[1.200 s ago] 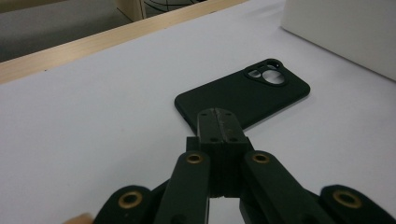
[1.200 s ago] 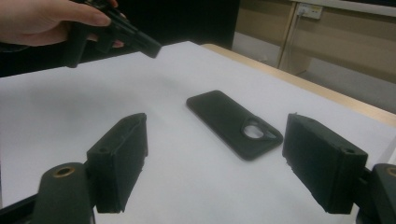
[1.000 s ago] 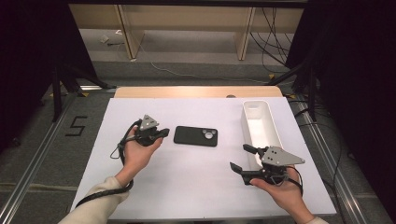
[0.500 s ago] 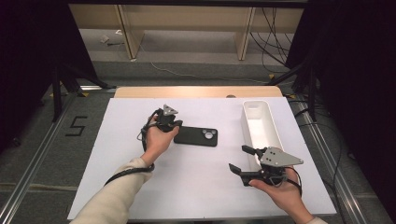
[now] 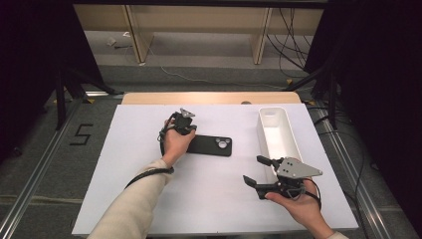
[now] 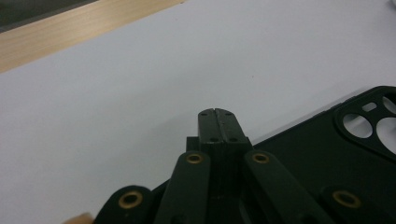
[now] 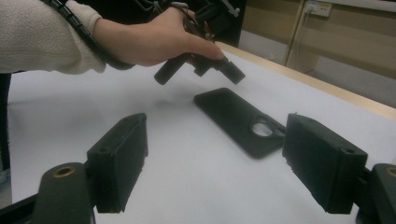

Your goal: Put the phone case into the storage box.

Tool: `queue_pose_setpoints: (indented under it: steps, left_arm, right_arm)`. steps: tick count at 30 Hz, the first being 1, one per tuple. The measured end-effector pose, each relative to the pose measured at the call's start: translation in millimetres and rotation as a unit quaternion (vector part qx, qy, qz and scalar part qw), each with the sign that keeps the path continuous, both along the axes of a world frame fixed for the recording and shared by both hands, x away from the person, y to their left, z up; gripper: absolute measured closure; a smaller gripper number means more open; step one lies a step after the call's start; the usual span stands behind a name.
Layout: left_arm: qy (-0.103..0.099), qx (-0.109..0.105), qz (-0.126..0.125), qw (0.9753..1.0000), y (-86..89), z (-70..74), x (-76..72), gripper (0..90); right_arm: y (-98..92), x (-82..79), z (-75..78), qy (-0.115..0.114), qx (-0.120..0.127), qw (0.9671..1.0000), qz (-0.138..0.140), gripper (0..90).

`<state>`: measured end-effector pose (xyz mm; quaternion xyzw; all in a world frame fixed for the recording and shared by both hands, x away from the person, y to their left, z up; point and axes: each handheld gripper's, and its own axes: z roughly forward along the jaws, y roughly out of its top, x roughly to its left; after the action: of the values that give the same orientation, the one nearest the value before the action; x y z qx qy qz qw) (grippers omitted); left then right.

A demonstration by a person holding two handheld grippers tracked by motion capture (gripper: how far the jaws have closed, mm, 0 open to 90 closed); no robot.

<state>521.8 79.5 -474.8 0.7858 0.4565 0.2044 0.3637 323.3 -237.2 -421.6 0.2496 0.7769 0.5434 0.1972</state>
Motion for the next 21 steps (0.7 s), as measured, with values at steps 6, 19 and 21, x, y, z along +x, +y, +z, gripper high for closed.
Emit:
queue_pose_setpoints:
  steps: [6, 19, 21]
  left_arm:
    - [0.007, 0.01, 0.002, 0.9999, -2.3, -6.2, 4.0, 89.9]
    - [0.017, 0.024, 0.004, 0.9996, -3.7, -13.2, 6.7, 89.9]
    - [0.018, 0.027, 0.002, 0.9995, -4.1, -12.5, 6.4, 90.0]
  right_arm:
    - [0.5, 0.1, -0.3, -0.001, 0.0, 1.0, 0.001, 23.4]
    - [0.5, 0.0, -0.8, 0.002, -0.001, 1.0, 0.004, 23.6]
    - [0.5, 0.0, -0.8, 0.002, -0.001, 1.0, 0.004, 23.6]
